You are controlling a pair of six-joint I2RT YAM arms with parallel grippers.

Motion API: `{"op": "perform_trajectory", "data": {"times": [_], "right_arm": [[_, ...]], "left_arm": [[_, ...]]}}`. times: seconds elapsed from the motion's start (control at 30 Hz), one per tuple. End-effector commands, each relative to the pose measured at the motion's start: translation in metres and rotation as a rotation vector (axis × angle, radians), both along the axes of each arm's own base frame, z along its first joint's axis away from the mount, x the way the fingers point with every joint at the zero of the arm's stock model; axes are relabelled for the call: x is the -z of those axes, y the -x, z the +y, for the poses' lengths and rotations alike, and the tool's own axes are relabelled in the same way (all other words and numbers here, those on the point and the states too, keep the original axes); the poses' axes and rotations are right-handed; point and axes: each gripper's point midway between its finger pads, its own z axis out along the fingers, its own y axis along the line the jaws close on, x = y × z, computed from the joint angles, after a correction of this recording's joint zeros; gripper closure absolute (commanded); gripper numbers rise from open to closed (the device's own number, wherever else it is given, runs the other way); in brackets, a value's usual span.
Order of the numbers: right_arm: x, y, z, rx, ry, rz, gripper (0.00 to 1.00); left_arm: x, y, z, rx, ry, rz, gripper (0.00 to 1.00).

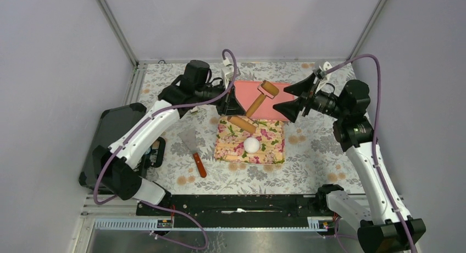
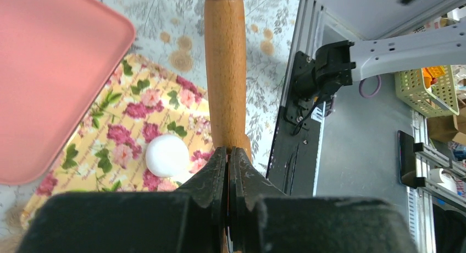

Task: Roll out the dumpling wrappers from the dough
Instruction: Pick up the rolling pin from the center of the board.

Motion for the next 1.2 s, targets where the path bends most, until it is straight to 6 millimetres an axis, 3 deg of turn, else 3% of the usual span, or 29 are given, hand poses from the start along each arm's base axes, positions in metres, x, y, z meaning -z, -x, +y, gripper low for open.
{"op": "perform_trajectory", "data": {"times": [0.0, 0.23, 0.93, 1.17], "right_arm": [[-0.021, 0.008, 0.009, -0.120, -0.203, 0.115, 0.01], [-0.009, 0.029, 0.018, -0.296, -0.279, 0.068, 0.04], [0.008, 0.020, 0.054, -0.381, -0.413, 0.071, 0.12], [-0.004, 0.014, 0.055, -0.388, -0.520, 0.094, 0.21]], "left_arm": [[-0.052, 0.012, -0.002, 0.062, 0.156, -0.143, 1.00], [-0.063, 0.022, -0.003, 0.082, 0.226, -0.126, 1.00], [-0.056, 0.027, -0.021, 0.115, 0.285, -0.015, 1.00], [-0.052, 0.027, -0.023, 0.115, 0.284, -0.005, 1.00]]}}
